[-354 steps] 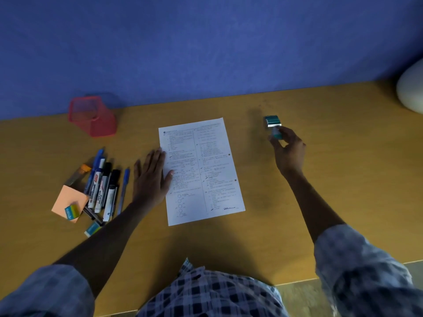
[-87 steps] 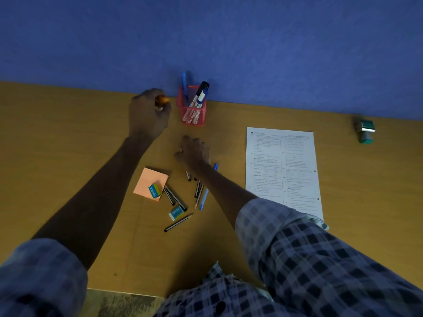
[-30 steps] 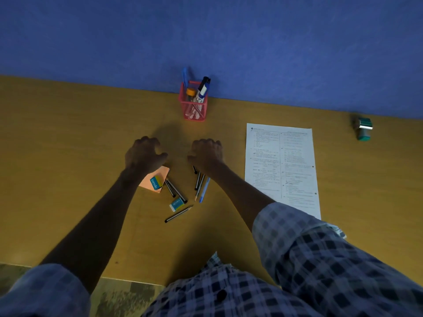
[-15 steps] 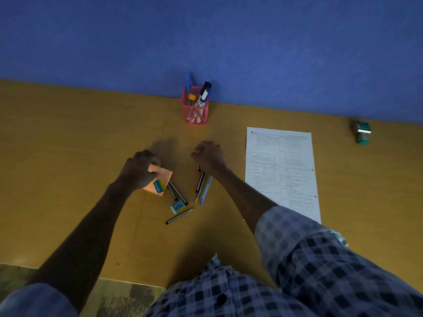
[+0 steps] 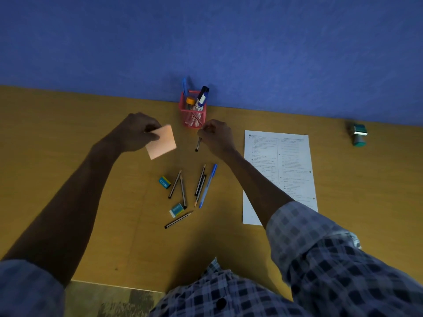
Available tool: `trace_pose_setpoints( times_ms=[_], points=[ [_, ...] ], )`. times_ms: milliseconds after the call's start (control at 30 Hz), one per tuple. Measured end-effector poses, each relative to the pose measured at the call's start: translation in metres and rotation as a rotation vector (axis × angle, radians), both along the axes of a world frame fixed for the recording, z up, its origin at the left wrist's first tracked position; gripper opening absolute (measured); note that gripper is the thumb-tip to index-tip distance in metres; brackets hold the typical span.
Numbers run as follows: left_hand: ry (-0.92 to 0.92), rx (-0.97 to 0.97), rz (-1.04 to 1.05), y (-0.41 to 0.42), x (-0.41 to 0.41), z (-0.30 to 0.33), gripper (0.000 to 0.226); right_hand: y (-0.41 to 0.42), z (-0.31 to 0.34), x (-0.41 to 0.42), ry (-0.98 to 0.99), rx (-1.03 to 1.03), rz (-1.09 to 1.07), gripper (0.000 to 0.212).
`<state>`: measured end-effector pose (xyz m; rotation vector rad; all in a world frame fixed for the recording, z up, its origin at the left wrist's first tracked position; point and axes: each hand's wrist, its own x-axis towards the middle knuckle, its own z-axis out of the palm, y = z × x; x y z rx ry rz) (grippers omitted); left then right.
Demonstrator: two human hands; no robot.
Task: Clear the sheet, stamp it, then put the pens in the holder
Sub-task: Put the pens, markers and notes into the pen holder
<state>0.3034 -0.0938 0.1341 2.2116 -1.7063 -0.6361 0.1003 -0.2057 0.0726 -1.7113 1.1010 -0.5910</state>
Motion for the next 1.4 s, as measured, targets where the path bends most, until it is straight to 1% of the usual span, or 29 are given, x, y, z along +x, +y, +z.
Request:
trace_pose_setpoints(
  times_ms=[33, 100, 167, 233, 333, 433, 500, 567, 667, 733, 833, 933, 1033, 1167, 1267, 1333, 1400],
  points=[
    [-0.002, -0.048, 0.017, -0.007, 0.001, 0.006, 0.025, -0.003, 0.004, 0.001, -0.017, -0.009, -0.006, 0.016],
    [0.05, -0.141, 0.06, -0.02, 0.002, 0.015, 0.015, -0.01, 0.012, 0.003, -0.039, -0.026, -0.027, 0.019],
    [0.094, -0.224, 0.089, -0.035, 0.001, 0.023, 0.013, -0.019, 0.019, 0.004, -0.046, -0.055, -0.06, 0.019],
    [0.085, -0.281, 0.122, -0.05, -0.001, 0.027, 0.013, -0.028, 0.026, 0.006, -0.045, -0.091, -0.098, 0.017],
    [0.023, -0.312, 0.217, -0.074, -0.006, 0.029, 0.029, -0.042, 0.036, 0.01, -0.066, -0.154, -0.173, 0.013],
    [0.006, -0.289, 0.257, -0.093, -0.013, 0.029, 0.039, -0.056, 0.044, 0.016, -0.109, -0.194, -0.222, 0.012],
    [-0.028, -0.286, 0.311, -0.103, -0.018, 0.028, 0.041, -0.063, 0.047, 0.021, -0.12, -0.226, -0.231, 0.011],
    [-0.082, -0.304, 0.308, -0.11, -0.024, 0.026, 0.037, -0.069, 0.05, 0.027, -0.111, -0.279, -0.229, 0.008],
    [-0.125, -0.287, 0.25, -0.118, -0.031, 0.02, 0.03, -0.076, 0.051, 0.038, -0.07, -0.345, -0.204, 0.008],
    [-0.11, -0.273, 0.288, -0.122, -0.033, 0.015, 0.026, -0.08, 0.05, 0.046, -0.024, -0.363, -0.171, 0.01],
    [-0.101, -0.259, 0.314, -0.125, -0.036, 0.01, 0.024, -0.084, 0.046, 0.055, 0.109, -0.412, -0.108, 0.012],
    [-0.144, -0.236, 0.27, -0.129, -0.034, 0.005, 0.025, -0.083, 0.042, 0.06, 0.215, -0.469, -0.089, 0.013],
    [-0.192, -0.203, 0.239, -0.13, -0.034, -0.001, 0.024, -0.084, 0.04, 0.064, 0.246, -0.47, -0.074, 0.015],
    [-0.236, -0.223, 0.221, -0.133, -0.032, -0.007, 0.026, -0.088, 0.04, 0.065, 0.276, -0.48, -0.053, 0.018],
    [-0.297, -0.22, 0.195, -0.13, -0.03, -0.01, 0.031, -0.093, 0.037, 0.064, 0.321, -0.556, -0.037, 0.024],
    [-0.317, -0.243, 0.162, -0.128, -0.03, -0.014, 0.031, -0.094, 0.035, 0.063, 0.357, -0.604, -0.012, 0.026],
    [-0.325, -0.239, 0.17, -0.127, -0.03, -0.022, 0.03, -0.095, 0.033, 0.062, 0.395, -0.641, 0.024, 0.026]
  ],
)
